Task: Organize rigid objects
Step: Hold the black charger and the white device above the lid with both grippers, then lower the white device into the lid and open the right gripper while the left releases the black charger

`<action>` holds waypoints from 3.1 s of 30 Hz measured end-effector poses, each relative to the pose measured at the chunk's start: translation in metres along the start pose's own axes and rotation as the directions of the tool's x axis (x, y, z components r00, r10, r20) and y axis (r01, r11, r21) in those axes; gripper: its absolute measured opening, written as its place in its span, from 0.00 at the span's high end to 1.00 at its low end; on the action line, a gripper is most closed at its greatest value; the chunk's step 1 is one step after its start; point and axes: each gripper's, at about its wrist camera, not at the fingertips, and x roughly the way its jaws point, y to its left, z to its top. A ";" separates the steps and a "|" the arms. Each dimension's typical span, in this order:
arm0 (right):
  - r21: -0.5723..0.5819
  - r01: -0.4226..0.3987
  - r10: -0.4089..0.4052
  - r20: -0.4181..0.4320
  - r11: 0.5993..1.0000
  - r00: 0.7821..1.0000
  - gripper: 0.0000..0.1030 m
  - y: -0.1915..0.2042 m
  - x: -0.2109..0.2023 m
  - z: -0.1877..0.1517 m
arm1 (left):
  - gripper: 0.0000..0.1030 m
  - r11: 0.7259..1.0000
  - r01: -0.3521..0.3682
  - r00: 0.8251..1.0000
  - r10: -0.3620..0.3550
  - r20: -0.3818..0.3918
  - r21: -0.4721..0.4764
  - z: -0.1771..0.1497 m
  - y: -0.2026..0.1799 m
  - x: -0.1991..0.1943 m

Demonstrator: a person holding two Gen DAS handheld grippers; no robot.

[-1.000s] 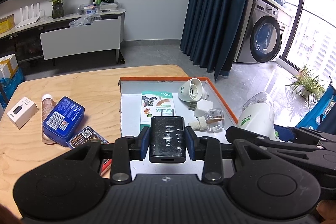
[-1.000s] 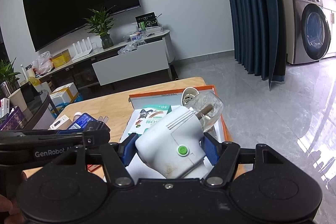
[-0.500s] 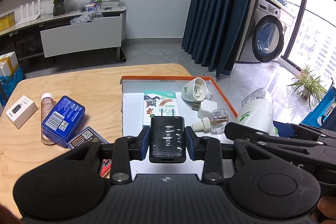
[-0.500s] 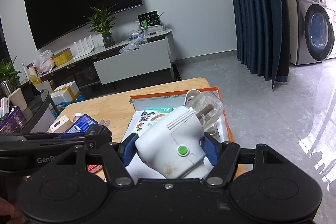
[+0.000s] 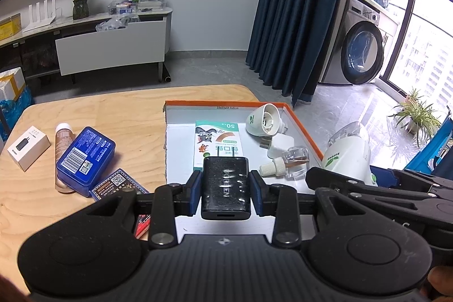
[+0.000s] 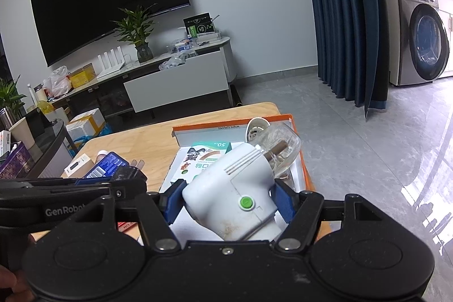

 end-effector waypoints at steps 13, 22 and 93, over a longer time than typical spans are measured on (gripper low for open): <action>0.004 0.003 -0.003 -0.011 1.000 1.000 0.23 -0.004 0.002 -0.004 | 0.64 1.000 -0.001 1.000 0.001 -0.002 -0.003 -0.002 -0.001 0.000; 0.007 0.009 -0.009 -0.027 1.000 1.000 0.23 -0.004 0.006 -0.009 | 0.64 1.000 -0.002 1.000 0.001 -0.008 -0.008 -0.004 -0.001 0.001; -0.001 0.108 -0.107 0.053 0.994 0.993 0.19 -0.011 -0.016 0.005 | 0.33 1.000 -0.023 0.997 0.021 -0.079 -0.015 0.002 -0.020 0.024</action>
